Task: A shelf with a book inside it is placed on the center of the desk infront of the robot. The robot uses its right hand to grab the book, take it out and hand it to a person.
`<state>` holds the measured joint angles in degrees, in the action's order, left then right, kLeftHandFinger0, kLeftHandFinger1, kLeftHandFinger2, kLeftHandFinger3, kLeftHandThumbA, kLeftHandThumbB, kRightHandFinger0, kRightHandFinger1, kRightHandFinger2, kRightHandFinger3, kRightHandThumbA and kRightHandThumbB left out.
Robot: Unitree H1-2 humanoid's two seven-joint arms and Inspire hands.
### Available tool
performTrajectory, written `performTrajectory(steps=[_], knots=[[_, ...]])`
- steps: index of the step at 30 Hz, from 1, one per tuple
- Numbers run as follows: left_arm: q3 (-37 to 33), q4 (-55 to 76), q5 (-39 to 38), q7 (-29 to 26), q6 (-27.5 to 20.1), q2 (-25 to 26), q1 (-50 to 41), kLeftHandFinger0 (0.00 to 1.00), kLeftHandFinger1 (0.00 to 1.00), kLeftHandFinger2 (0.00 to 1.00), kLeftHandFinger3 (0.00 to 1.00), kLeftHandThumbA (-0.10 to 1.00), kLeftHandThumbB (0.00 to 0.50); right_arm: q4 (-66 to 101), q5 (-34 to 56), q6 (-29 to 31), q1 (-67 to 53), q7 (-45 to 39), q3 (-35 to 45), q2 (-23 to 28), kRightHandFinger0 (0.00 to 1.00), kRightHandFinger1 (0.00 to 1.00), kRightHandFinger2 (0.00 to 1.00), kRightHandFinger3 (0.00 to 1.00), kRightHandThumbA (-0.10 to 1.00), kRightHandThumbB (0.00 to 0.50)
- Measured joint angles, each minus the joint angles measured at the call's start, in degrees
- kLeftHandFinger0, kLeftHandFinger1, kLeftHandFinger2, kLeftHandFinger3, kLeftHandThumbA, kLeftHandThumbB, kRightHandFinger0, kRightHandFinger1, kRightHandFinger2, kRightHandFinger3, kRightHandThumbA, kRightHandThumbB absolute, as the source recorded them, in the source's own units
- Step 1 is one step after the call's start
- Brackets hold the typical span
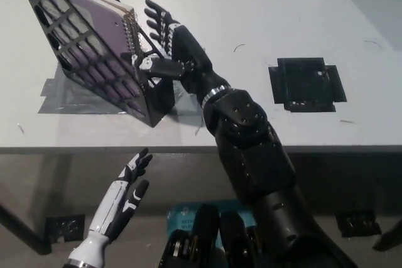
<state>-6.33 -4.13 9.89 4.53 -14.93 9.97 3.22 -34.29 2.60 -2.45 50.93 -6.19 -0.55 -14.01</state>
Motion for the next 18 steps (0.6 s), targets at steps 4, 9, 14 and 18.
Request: performTrajectory(steps=[4,9,14,18], knots=[[0.0,0.01,-0.05,0.29,0.01,0.0,0.03,1.0,1.0,1.0,1.0,1.0,0.277,5.3,0.39,0.07,-0.48,0.09,-0.04,0.06,1.0,1.0,1.0,1.0,0.84,0.3],[0.0,0.09,0.45,0.39,0.05,0.13,0.19,1.0,1.0,1.0,1.0,1.0,0.27,10.38,0.92,0.06,-0.49,0.28,0.08,0.26,1.0,1.0,1.0,1.0,0.79,0.278],[0.0,0.05,0.85,0.39,0.0,0.19,0.33,1.0,1.0,1.0,1.0,0.98,0.261,11.28,1.11,0.06,-0.49,0.4,0.02,0.26,1.0,1.0,1.0,1.0,0.85,0.317],[0.01,-0.01,0.83,0.4,-0.04,0.19,0.49,1.0,1.0,1.0,1.0,1.0,0.27,11.23,1.11,0.06,-0.49,0.45,-0.3,0.22,1.0,1.0,1.0,1.0,0.8,0.313]])
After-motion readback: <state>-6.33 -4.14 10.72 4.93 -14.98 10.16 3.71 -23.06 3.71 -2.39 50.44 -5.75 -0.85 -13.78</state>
